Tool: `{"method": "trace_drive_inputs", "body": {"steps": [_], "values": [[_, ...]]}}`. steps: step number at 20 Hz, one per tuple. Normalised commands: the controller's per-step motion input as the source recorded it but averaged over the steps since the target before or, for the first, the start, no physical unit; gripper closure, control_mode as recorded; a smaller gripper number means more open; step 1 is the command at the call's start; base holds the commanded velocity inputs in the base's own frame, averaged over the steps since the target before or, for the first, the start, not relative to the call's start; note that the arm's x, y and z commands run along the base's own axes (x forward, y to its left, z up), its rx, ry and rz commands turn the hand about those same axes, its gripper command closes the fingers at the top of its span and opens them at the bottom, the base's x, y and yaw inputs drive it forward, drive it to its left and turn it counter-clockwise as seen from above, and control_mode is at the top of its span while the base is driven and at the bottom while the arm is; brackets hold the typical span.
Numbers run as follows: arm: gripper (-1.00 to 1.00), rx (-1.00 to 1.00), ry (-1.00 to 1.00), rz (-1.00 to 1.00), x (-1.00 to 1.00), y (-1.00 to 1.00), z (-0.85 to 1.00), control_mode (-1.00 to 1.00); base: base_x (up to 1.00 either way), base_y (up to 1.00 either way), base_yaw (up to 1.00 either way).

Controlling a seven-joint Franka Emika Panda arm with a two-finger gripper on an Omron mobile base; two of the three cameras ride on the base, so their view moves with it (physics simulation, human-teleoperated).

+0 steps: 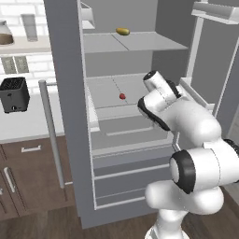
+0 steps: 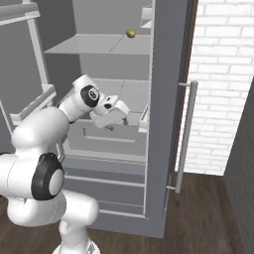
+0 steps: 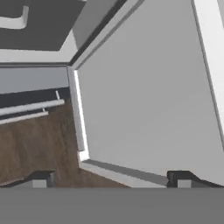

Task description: Take the strawberry from the fridge and place it on top of the pancake, located on the dining counter.

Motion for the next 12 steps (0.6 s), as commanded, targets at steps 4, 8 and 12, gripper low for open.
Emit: {"method": "trace_drive_inputs", "body": {"steps": [4,8,12], "values": [[-1.00,-0.21,0.01,0.48,0.24,-0.96,-0.15,-1.00,0.00,0.00,0.00],[-1.00,-0.09,0.00,0.42,0.02,-1.00,-0.09,-1.00,0.00,0.00,0.00],[-1.00,-0.08,0.02,0.29,0.00,-0.65,-0.01,-1.00,0.00,0.00,0.00]]}}
